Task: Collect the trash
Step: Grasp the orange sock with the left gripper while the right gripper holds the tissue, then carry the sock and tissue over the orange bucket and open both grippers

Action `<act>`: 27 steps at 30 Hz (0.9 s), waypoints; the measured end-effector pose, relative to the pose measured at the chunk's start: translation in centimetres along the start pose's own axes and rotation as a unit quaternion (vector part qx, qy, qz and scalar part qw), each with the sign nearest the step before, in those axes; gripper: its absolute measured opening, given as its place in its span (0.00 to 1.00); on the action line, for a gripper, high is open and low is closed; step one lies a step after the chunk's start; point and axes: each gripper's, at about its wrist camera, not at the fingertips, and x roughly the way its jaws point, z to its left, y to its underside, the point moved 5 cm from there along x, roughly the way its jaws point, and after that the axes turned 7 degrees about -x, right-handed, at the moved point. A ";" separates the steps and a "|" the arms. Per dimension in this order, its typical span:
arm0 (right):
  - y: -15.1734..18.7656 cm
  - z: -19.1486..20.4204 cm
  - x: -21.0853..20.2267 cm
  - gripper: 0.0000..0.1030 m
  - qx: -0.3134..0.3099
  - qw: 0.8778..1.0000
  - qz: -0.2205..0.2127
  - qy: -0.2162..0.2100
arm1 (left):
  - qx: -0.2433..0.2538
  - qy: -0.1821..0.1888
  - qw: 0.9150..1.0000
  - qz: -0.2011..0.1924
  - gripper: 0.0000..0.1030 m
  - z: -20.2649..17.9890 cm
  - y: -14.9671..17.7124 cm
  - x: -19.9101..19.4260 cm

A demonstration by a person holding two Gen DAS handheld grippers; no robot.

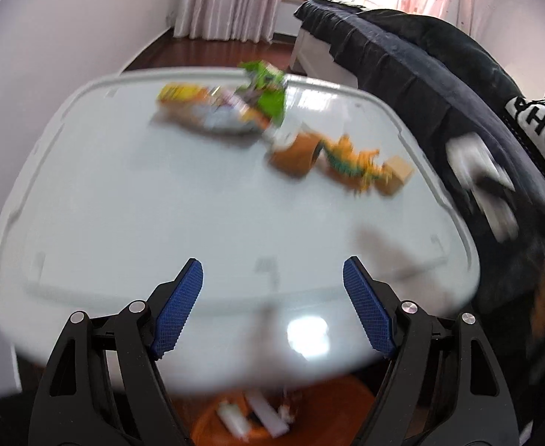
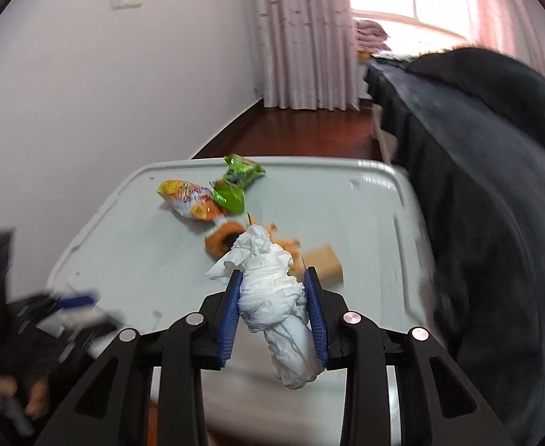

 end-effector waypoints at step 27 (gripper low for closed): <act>0.4 -0.1 -0.8 0.33 0.016 0.999 -0.026 -0.027 | 0.063 -0.036 0.997 0.024 0.33 -3.1 -6.9 13.0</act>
